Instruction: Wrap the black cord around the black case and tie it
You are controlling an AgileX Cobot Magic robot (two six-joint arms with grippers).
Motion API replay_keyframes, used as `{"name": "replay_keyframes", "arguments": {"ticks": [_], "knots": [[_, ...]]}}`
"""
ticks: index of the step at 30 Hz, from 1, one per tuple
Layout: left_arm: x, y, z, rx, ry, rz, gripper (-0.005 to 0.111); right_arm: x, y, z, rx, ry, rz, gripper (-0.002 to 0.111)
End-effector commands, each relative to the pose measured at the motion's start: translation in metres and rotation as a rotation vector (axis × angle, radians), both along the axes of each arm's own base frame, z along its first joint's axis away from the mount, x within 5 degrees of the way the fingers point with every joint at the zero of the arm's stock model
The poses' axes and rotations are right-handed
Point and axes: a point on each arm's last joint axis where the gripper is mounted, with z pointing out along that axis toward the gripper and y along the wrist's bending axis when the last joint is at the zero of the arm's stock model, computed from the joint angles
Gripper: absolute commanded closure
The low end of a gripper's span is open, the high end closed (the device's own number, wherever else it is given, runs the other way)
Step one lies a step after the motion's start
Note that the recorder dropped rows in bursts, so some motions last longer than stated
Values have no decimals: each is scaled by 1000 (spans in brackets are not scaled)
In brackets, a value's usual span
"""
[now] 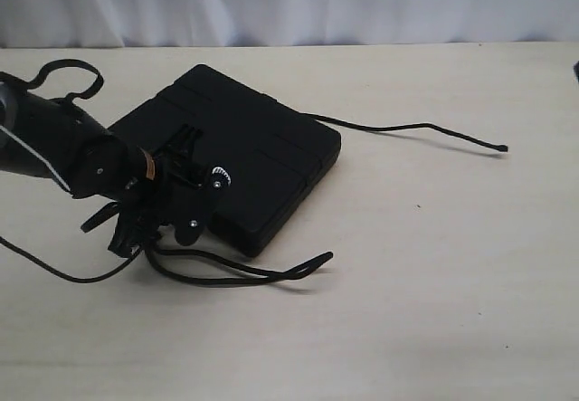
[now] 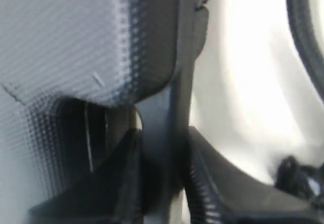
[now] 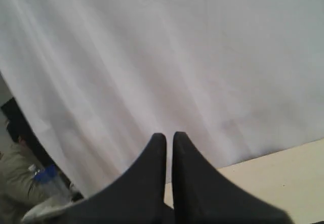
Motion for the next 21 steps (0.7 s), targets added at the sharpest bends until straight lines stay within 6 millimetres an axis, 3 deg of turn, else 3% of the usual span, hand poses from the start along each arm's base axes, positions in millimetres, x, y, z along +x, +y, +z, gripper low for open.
{"name": "replay_keyframes", "arguments": {"ticks": [1,4,6,7,8,9,10,13,18,21], "knots": [[1,-2,20,-18,-55,-1,107,28,15,7,-203,-2,168,103],[0,-1,35,-25,-87,1,107,49,19,13,-273,3,221,96],[-1,0,54,-43,-139,1,107,70,21,16,-333,6,267,78],[-2,0,65,-55,-177,-3,107,82,23,18,-405,-10,296,62],[-3,0,69,-61,-191,-3,107,86,24,19,-458,-27,313,53],[-3,-1,79,-80,-234,-7,107,93,28,16,-612,-73,368,40],[-2,-1,83,-92,-260,-10,107,95,31,13,-725,-125,418,37],[0,-3,88,-115,-302,-17,107,99,45,6,-813,-203,496,37],[3,-6,93,-152,-363,-27,107,100,84,-34,-1386,-213,576,38],[3,-6,93,-152,-363,-27,107,100,95,-47,-1507,-249,612,38]]}}
